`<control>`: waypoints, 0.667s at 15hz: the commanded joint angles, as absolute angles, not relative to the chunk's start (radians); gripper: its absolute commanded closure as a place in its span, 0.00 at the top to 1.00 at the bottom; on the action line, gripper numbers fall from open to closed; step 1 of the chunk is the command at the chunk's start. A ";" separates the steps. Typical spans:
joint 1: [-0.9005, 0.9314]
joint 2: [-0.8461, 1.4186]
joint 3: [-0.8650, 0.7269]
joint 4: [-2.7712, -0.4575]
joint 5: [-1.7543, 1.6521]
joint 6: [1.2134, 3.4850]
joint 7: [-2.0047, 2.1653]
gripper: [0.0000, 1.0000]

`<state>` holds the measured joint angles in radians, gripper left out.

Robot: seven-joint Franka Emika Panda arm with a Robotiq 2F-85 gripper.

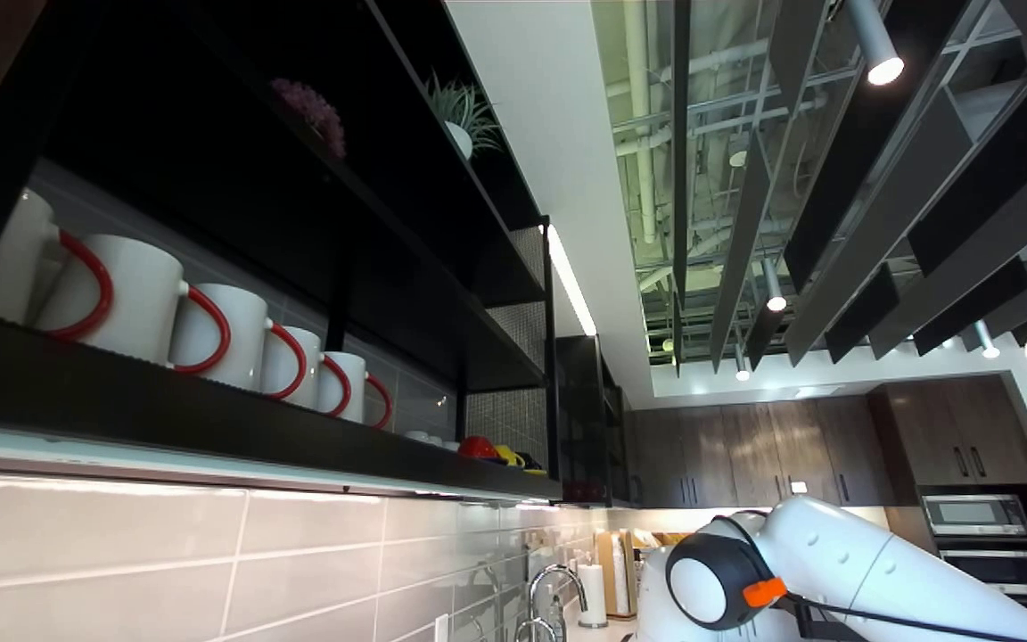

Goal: Put the cup on the countertop

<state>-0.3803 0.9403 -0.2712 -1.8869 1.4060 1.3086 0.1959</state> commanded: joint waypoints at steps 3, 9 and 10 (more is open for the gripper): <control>-0.347 0.950 -0.282 -1.854 1.394 1.341 0.231 0.90; -0.333 0.919 -0.295 -1.875 1.386 1.362 0.219 1.00; -0.330 0.908 -0.301 -1.884 1.383 1.369 0.211 1.00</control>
